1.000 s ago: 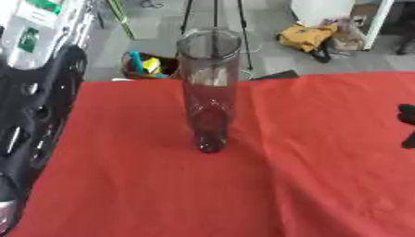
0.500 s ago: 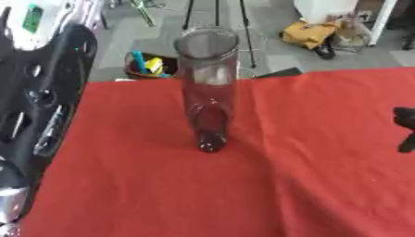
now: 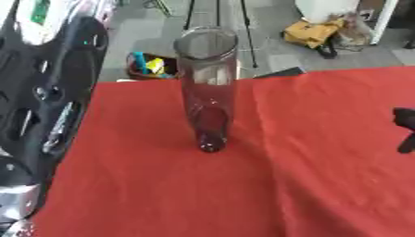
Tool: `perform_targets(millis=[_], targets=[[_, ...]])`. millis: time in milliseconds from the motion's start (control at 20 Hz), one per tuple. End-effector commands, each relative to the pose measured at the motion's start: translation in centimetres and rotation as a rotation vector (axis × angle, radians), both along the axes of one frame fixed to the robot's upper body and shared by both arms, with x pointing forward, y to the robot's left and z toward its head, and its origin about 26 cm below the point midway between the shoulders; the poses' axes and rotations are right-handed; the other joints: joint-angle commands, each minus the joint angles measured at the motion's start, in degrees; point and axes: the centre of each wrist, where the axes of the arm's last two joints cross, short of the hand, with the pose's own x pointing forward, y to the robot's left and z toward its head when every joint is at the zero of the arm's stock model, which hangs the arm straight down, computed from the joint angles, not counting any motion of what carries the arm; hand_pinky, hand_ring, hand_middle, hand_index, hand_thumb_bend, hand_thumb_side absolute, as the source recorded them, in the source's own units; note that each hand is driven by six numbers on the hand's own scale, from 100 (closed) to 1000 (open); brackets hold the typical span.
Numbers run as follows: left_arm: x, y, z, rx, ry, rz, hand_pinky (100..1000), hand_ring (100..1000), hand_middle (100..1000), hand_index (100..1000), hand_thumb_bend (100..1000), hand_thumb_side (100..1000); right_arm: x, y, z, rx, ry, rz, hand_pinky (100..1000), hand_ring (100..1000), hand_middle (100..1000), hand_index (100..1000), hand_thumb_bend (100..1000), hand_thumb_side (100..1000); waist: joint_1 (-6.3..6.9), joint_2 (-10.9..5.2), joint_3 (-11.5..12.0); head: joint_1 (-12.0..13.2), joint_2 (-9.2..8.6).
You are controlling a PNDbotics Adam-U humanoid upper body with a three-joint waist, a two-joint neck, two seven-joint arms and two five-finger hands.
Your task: Arrange flowers into the vase.
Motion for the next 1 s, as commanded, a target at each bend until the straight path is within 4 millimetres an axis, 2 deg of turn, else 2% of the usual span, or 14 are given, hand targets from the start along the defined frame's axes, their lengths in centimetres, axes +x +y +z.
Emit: perform_targets(millis=[50, 500, 1000], targets=[[-1.7, -0.4, 1.5, -0.015, -0.054, -0.033, 100, 100, 100, 100, 190, 654, -0.1, 0.1, 0.7, -0.007, -0.021, 0.017, 827, 829, 432, 739, 100, 1000, -0.25, -1.33, -0.2, 0.3, -0.42], [-2.4, -1.1, 1.2, 0.020, -0.072, -0.037, 100, 100, 100, 100, 183, 647, -0.1, 0.3, 0.8, -0.008, -0.018, 0.018, 829, 831, 430, 741, 100, 1000, -0.11, -0.98, -0.7, 0.5, -0.40], [-1.8, -1.7, 0.1, 0.067, -0.040, -0.020, 100, 100, 100, 100, 161, 658, 0.0, 0.5, 0.9, -0.006, -0.019, 0.015, 832, 833, 428, 743, 100, 1000, 0.10, -0.08, -1.2, 0.4, -0.63]])
